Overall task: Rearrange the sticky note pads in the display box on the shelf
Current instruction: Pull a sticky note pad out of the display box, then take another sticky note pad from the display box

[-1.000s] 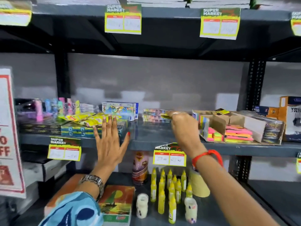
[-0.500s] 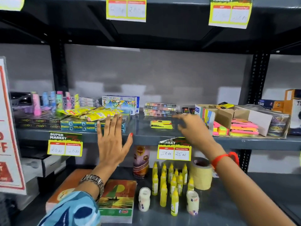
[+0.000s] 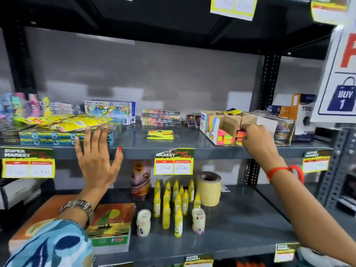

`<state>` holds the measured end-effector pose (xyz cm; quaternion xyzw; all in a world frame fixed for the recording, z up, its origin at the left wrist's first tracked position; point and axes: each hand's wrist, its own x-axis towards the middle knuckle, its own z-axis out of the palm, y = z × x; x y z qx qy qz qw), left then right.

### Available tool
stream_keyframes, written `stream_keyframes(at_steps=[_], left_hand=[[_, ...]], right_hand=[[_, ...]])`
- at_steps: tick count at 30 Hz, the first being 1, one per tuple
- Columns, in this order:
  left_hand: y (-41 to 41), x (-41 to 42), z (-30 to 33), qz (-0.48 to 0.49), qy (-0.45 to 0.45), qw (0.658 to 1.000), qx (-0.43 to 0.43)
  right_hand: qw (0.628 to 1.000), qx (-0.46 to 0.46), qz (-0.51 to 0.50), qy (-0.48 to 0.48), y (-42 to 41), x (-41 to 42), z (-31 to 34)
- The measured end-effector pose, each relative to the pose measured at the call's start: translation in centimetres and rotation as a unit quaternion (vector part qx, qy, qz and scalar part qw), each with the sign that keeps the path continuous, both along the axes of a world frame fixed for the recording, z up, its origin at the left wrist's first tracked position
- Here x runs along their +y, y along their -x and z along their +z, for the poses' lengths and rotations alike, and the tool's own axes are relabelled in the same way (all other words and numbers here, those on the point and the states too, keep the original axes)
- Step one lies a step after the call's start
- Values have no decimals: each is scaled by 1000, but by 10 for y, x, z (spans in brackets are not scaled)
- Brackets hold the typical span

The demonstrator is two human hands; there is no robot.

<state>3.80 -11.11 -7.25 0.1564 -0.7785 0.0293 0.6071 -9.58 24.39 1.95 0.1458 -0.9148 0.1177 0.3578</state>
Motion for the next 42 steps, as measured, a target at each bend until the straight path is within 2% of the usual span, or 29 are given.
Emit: stream_keyframes(at_steps=[5,8,11,14,17,21,24,27,31,34,37,40,42], left_hand=[[1,-1,0,2,5,1000,15],[1,-1,1,2,9,1000,23],[2,-2,0,7,10,1000,26],[3,-2,-1,10,8,1000,28],[2,-2,-1,12,6,1000,23],[0,-2,0,15,7,1000,19],[-2,-2,-1,14,4,1000,13],[-3,1,0,12,-2,1000,6],[-4,2,0,11,-3,1000,-2],[-3,1,0,6,-3,1000,-5],[-3,3,-1,3,-7,1000,-4],[-3,2,0,2,-11,1000,-3],[-3,3,0,1,-12,1000,-2]], right_hand=[[998,58,8,-2,-6,8,-1],[989,126,21,76,-14,10,4],[962,231,37,139,-23,0,11],[948,277,118,104,-33,-31,17],[960,241,140,-17,-42,-66,15],[981,62,127,-133,-39,-98,3],[977,-19,154,-147,-30,-110,-1],[967,-106,205,-112,-26,-108,0],[982,38,184,-1,-36,-81,5],[986,95,127,50,-42,-49,9],[994,80,49,50,-32,-24,7],[1000,15,12,-9,-22,-10,3],[998,8,-5,-55,-21,-6,-2]])
